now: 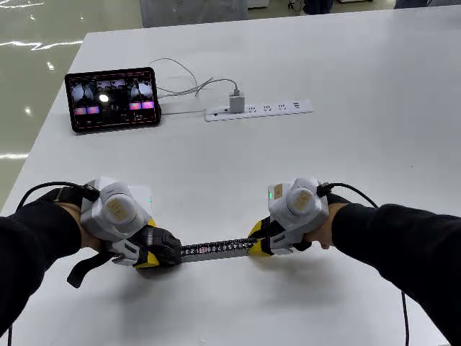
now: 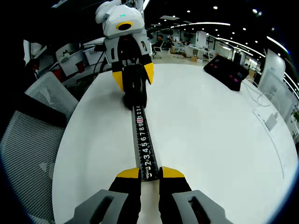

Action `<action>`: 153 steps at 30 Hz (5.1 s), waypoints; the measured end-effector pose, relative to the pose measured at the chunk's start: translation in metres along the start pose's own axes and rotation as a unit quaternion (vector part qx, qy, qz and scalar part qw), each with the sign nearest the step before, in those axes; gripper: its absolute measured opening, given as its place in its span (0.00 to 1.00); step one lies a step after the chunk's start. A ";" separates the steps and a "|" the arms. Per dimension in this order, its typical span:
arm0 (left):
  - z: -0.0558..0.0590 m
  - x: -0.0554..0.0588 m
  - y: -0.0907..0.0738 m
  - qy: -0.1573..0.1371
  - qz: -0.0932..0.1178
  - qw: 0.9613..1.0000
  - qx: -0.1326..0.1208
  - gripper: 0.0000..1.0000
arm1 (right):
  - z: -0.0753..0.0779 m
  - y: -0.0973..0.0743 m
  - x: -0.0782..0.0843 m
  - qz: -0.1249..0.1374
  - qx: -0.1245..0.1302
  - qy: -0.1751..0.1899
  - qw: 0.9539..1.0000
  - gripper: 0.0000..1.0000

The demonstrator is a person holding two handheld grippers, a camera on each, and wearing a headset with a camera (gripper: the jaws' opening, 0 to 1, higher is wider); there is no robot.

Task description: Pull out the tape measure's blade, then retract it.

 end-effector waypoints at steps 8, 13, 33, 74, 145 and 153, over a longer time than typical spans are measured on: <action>0.000 0.001 0.001 -0.001 0.000 1.000 0.000 0.29 | 0.001 -0.002 0.002 0.001 0.001 0.001 1.000 0.10; 0.000 0.001 0.000 -0.001 0.000 1.000 0.000 0.29 | 0.001 -0.004 0.004 0.002 0.001 0.002 1.000 0.10; 0.001 -0.001 -0.001 -0.002 0.000 1.000 -0.001 0.29 | 0.004 -0.010 0.011 -0.001 0.005 0.003 1.000 0.10; 0.001 0.000 0.000 -0.003 0.000 1.000 -0.002 0.29 | 0.008 -0.023 0.024 -0.006 0.012 0.007 1.000 0.10; 0.002 -0.002 -0.001 -0.005 0.001 1.000 -0.004 0.29 | 0.016 -0.050 0.051 -0.007 0.023 0.022 0.999 0.10; 0.001 -0.001 0.000 -0.005 0.001 1.000 -0.005 0.29 | 0.018 -0.053 0.053 -0.010 0.023 0.023 0.999 0.10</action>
Point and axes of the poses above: the centre of the closed fingertips' face, and the gripper's own axes: y roughly forward along the fingers, z roughly to its right, x roughly out of its underside, the point moved 2 cm from there along -y, roughly backward along the fingers, and after that the axes turned 7 degrees about y, right-handed, at the moved point
